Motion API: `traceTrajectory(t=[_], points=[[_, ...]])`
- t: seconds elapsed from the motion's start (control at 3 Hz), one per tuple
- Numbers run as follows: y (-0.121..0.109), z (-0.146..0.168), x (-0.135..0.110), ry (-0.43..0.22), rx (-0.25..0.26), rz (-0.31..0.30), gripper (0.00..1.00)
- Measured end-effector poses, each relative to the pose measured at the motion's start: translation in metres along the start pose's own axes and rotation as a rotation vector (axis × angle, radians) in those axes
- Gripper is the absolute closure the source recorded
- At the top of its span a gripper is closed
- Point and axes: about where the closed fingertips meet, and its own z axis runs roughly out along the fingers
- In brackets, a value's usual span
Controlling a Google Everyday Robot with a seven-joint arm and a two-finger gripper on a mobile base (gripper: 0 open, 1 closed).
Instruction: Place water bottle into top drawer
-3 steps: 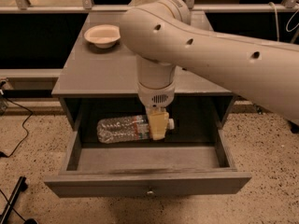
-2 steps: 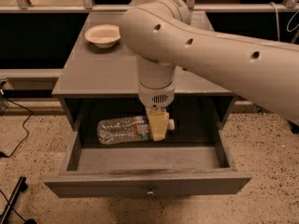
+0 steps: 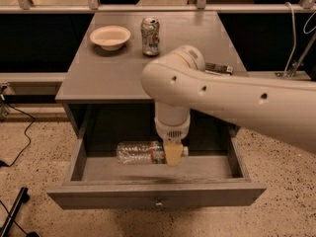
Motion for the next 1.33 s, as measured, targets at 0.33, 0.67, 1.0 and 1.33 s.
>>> traceTrajectory(t=[0.33, 0.67, 1.0, 1.33], points=[[0.001, 0.042, 0.012, -0.011, 0.046, 0.038, 1.00], [-0.003, 0.070, 0.019, -0.028, 0.068, 0.056, 1.00], [-0.013, 0.087, 0.024, -0.058, 0.082, 0.076, 1.00], [-0.027, 0.099, 0.025, -0.108, 0.050, 0.069, 0.83]])
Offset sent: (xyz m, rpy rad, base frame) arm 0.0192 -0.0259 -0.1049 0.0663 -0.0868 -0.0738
